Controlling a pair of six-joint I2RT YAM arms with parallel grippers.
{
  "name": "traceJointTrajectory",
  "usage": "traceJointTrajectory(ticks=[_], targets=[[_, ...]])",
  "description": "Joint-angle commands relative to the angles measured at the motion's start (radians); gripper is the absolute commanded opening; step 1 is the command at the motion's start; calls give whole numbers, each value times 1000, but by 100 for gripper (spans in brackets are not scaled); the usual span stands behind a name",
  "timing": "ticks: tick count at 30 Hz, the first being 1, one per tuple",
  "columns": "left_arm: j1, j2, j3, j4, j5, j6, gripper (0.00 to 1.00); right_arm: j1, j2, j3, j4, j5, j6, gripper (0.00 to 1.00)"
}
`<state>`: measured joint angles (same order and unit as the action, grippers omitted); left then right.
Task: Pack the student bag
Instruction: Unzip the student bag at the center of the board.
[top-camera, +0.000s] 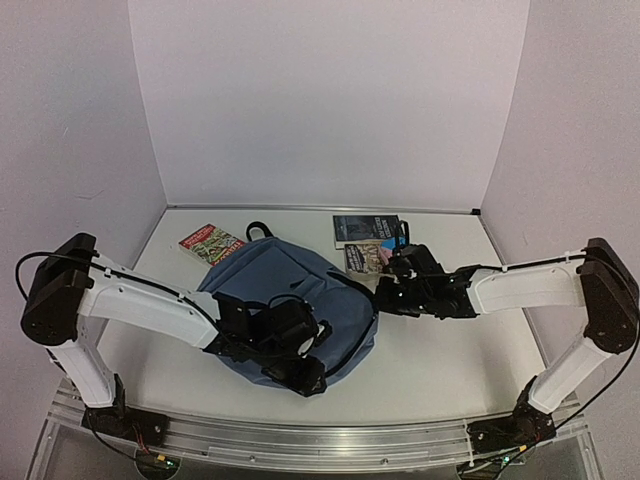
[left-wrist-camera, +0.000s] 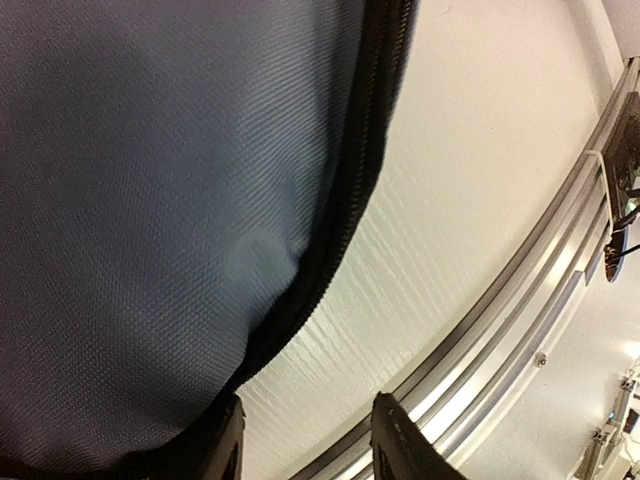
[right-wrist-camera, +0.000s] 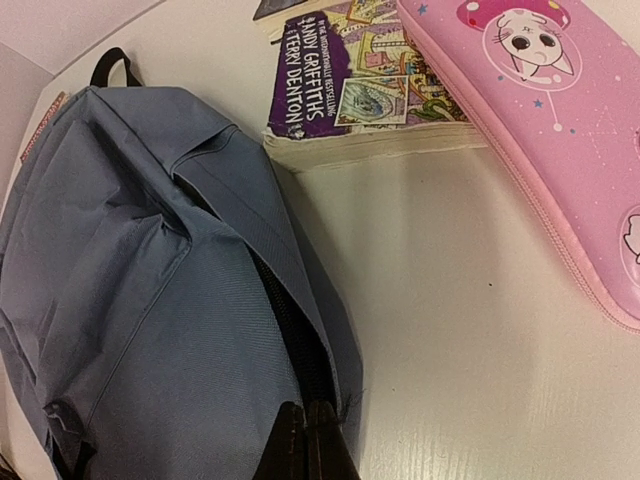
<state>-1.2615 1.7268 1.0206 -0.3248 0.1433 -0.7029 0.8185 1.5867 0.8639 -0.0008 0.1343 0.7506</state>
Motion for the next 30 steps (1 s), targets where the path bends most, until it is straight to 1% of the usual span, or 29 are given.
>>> traceJointTrajectory(ticks=[1,3,7,12,18,19,21,22,24,27,28,30], targets=[[0,-42,126,9,-123,48,63,-3,0,-5,38,-31,2,0],[1,-18,159,36,-168,68,72,-3,0,-20,56,-47,15,0],[2,66,225,67,-228,92,80,-3,-4,-35,79,-67,32,0],[6,179,323,66,-269,128,81,-3,-5,-35,91,-77,35,0],[24,252,384,75,-281,156,81,-3,-13,-41,95,-81,38,0],[27,262,393,69,-288,158,80,-3,-15,-44,96,-81,40,0],[29,275,403,59,-305,164,74,-3,-18,-48,98,-82,43,0],[30,280,405,57,-308,168,68,-4,-20,-51,100,-81,45,0],[31,289,407,61,-299,177,55,-4,-21,-56,102,-81,47,0],[31,312,412,70,-271,183,43,-3,-18,-57,104,-81,49,0],[31,320,417,67,-266,182,40,-3,-18,-56,104,-81,50,0],[30,328,419,64,-262,178,39,-4,-19,-56,104,-79,50,0]])
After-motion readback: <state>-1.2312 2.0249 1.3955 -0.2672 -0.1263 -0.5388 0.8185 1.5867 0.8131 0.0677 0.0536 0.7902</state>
